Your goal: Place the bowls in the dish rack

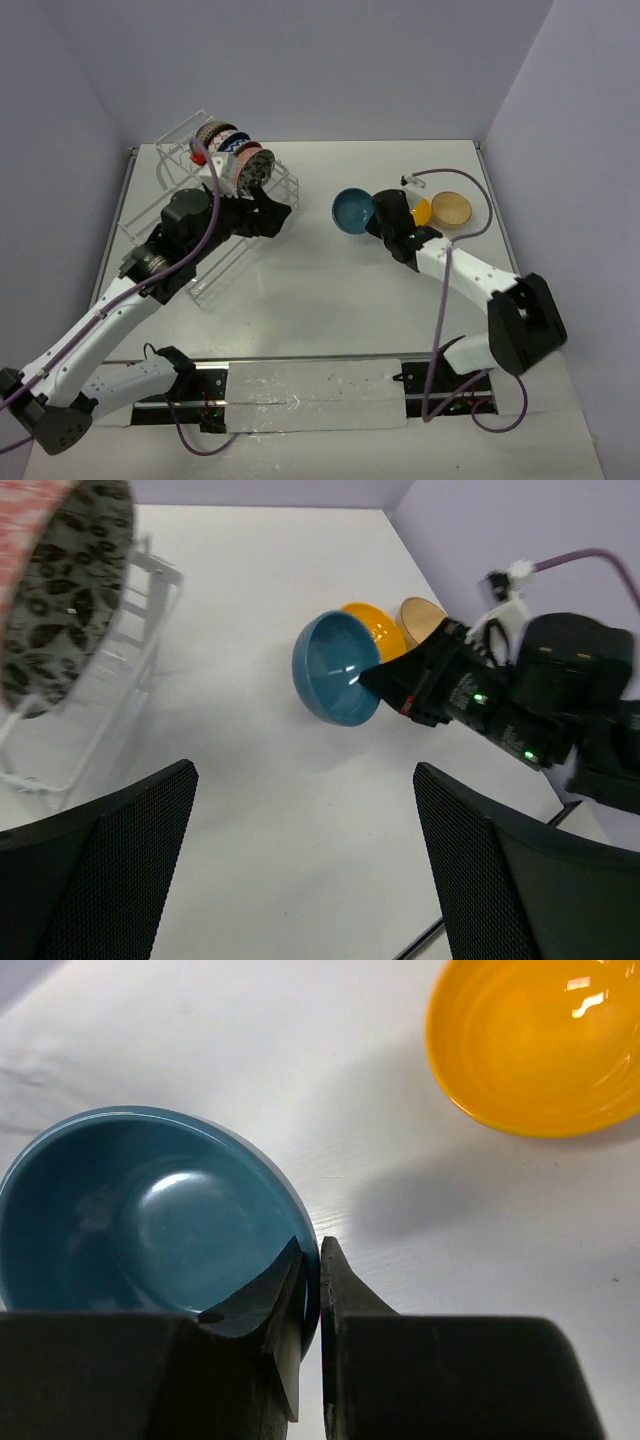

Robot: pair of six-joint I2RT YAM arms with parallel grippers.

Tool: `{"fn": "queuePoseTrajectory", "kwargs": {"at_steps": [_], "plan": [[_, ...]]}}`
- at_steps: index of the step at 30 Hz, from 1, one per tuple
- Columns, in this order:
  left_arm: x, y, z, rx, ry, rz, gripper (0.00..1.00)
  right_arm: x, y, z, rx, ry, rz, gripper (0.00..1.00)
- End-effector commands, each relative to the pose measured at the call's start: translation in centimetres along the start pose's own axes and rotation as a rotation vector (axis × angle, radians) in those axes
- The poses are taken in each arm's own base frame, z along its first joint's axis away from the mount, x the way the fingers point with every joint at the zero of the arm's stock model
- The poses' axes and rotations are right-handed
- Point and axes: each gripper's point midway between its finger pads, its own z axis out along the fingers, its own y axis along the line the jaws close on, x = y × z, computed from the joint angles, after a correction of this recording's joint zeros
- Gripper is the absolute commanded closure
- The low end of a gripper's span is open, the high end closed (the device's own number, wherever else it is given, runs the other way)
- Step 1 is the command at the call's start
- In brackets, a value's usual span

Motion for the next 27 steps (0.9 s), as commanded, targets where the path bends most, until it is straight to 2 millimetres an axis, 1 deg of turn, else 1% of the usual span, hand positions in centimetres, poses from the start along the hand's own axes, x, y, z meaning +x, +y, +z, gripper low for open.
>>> {"fn": "queuePoseTrajectory", "kwargs": {"at_steps": [1, 2, 3, 4, 5, 6, 7, 8, 9, 10, 11, 12, 13, 14, 15, 16, 17, 18, 19, 20, 21, 22, 24, 25, 26, 27], "plan": [[-1.7, -3.4, 1.2, 0.024, -0.052, -0.014, 0.06, -3.8, 1.5, -3.7, -0.095, -0.168, -0.002, 1.0], [-0.9, -3.5, 2.2, 0.013, -0.03, -0.007, 0.07, -3.7, 1.8, -4.5, -0.12, -0.173, -0.006, 1.0], [-0.6, -3.9, 2.7, 0.012, -0.019, -0.002, 0.07, -5.0, 2.4, -6.0, -0.17, -0.217, 0.023, 1.0], [-1.0, -4.1, 3.1, -0.01, -0.031, 0.0, 0.08, -4.8, 2.3, -6.6, -0.187, -0.221, 0.02, 1.0], [0.1, -4.8, 3.9, -0.015, -0.001, 0.015, 0.09, -4.9, 2.6, -7.2, -0.207, -0.23, 0.023, 1.0], [-0.4, -5.4, 4.3, -0.019, -0.011, 0.026, 0.1, -5.6, 2.9, -8.3, -0.236, -0.251, 0.037, 1.0], [0.0, -5.5, 4.6, -0.057, -0.005, 0.044, 0.11, -5.6, 2.7, -8.7, -0.242, -0.256, 0.033, 1.0], [0.9, -5.5, 5.7, -0.087, 0.018, 0.063, 0.12, -5.6, 2.8, -9.1, -0.251, -0.257, 0.03, 1.0], [1.2, -5.5, 6.2, -0.109, 0.025, 0.078, 0.12, -6.0, 2.8, -9.8, -0.266, -0.271, 0.037, 1.0], [0.8, -6.6, 6.3, -0.11, 0.027, 0.09, 0.13, -5.9, 2.8, -10.1, -0.269, -0.273, 0.028, 1.0], [1.7, -6.4, 7.4, -0.151, 0.041, 0.117, 0.15, -6.1, 2.8, -10.6, -0.277, -0.279, 0.032, 1.0], [0.9, -7.2, 7.6, -0.152, 0.026, 0.123, 0.16, -6.0, 2.6, -10.7, -0.277, -0.281, 0.025, 1.0], [2.1, -7.4, 8.4, -0.176, 0.048, 0.161, 0.18, -6.1, 2.5, -10.8, -0.273, -0.284, 0.024, 1.0], [1.6, -8.1, 8.6, -0.177, 0.036, 0.167, 0.19, -6.4, 2.5, -11.1, -0.278, -0.292, 0.028, 1.0], [2.1, -8.7, 8.8, -0.176, 0.044, 0.184, 0.19, -6.3, 2.4, -11.1, -0.275, -0.294, 0.024, 1.0], [3.1, -8.7, 9.5, -0.193, 0.069, 0.215, 0.21, -6.5, 2.4, -11.3, -0.275, -0.299, 0.027, 1.0], [2.7, -9.0, 9.7, -0.208, 0.055, 0.223, 0.22, -6.6, 2.3, -11.4, -0.279, -0.305, 0.029, 1.0], [3.0, -9.6, 9.8, -0.206, 0.06, 0.238, 0.23, -6.3, 2.0, -11.4, -0.265, -0.291, 0.016, 1.0], [4.1, -9.5, 10.5, -0.222, 0.082, 0.266, 0.24, -6.2, 2.0, -11.4, -0.264, -0.292, 0.014, 1.0], [4.2, -9.3, 10.6, -0.249, 0.084, 0.286, 0.25, -6.4, 1.9, -11.5, -0.262, -0.297, 0.018, 1.0], [4.1, -9.8, 10.7, -0.25, 0.078, 0.294, 0.26, -6.4, 1.9, -11.6, -0.262, -0.297, 0.015, 1.0], [4.8, -9.7, 11.1, -0.264, 0.094, 0.316, 0.29, -6.4, 1.9, -11.6, -0.263, -0.298, 0.014, 1.0], [4.9, -9.5, 11.2, -0.292, 0.098, 0.336, 0.35, -6.5, 1.8, -11.8, -0.265, -0.304, 0.013, 1.0], [5.3, -9.5, 11.5, -0.299, 0.104, 0.344, 0.39, -6.6, 1.8, -11.9, -0.265, -0.306, 0.013, 1.0], [5.1, -9.5, 11.5, -0.302, 0.101, 0.344, 0.41, -6.6, 1.8, -11.9, -0.264, -0.309, 0.011, 1.0], [5.4, -9.5, 11.6, -0.306, 0.105, 0.354, 0.44, -6.7, 1.8, -12.0, -0.264, -0.311, 0.012, 1.0]]}}
